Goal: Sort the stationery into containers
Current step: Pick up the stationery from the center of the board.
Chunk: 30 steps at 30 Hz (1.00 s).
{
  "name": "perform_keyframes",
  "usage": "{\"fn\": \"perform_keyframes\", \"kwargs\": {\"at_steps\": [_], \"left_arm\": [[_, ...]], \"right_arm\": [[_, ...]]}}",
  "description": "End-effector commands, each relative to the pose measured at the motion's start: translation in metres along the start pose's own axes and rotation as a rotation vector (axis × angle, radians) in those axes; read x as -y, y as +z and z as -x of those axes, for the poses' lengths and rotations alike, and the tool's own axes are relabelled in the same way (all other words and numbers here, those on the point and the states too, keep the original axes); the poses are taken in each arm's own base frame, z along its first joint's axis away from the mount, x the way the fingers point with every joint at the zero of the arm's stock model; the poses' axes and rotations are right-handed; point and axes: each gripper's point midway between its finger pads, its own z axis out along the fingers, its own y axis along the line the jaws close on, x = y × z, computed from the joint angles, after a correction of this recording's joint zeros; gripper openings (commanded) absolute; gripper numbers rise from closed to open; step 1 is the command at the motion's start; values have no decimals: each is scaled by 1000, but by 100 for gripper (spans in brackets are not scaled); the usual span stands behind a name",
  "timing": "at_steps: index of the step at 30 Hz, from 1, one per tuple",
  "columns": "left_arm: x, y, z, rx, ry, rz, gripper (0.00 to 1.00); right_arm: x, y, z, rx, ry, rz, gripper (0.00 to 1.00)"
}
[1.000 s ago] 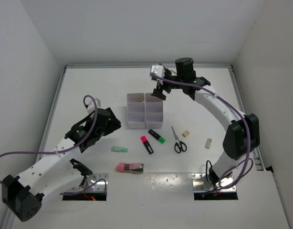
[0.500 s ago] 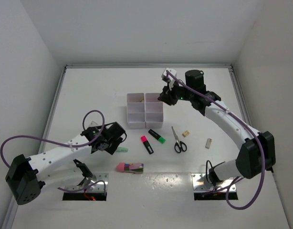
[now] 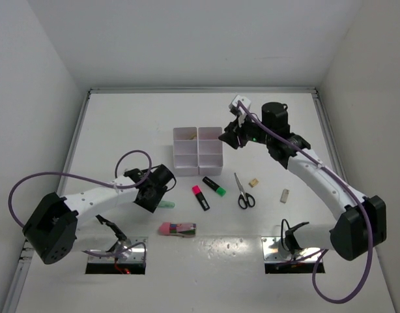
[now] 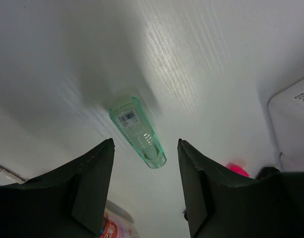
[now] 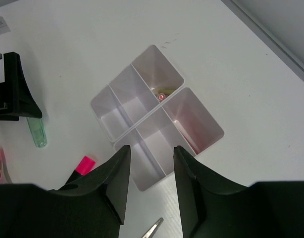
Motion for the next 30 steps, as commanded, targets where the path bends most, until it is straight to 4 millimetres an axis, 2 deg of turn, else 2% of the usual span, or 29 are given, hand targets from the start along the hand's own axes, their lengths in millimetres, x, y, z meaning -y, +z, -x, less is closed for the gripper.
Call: {"fn": "perform_keyframes", "kwargs": {"at_steps": [1, 4, 13, 17, 21, 22, 24, 25, 26, 28, 29, 30], "left_arm": [[9, 4, 1, -7, -10, -18, 60], [8, 14, 5, -2, -4, 22, 60], [9, 32, -1, -24, 39, 83, 59], [9, 38, -5, -34, 59, 89, 49], [15, 36, -8, -48, 72, 72, 30], [23, 29, -9, -54, 71, 39, 23], [31, 17, -11, -56, 92, 1, 17], [50, 0, -6, -39, 91, -73, 15], [58, -12, -9, -36, 106, -114, 12], [75, -34, -7, -23, 134, -185, 8], [93, -53, -4, -16, 133, -246, 7], [103, -66, -5, -17, 147, -291, 5]], "right_arm": [[4, -8, 20, 71, -25, -33, 41], [6, -8, 13, 63, -8, -39, 41], [13, -18, 25, 104, -33, -89, 41], [11, -19, 24, 104, -33, -89, 41], [14, -22, 24, 111, -26, -100, 41], [14, -22, 24, 111, -26, -100, 41], [14, -22, 24, 111, -26, -100, 41], [17, -24, 24, 111, -24, -108, 40], [17, -24, 24, 111, -24, -108, 37], [16, -26, 27, 118, -28, -110, 29], [16, -26, 27, 118, -28, -110, 25], [16, -26, 24, 111, -24, -108, 9]]}}
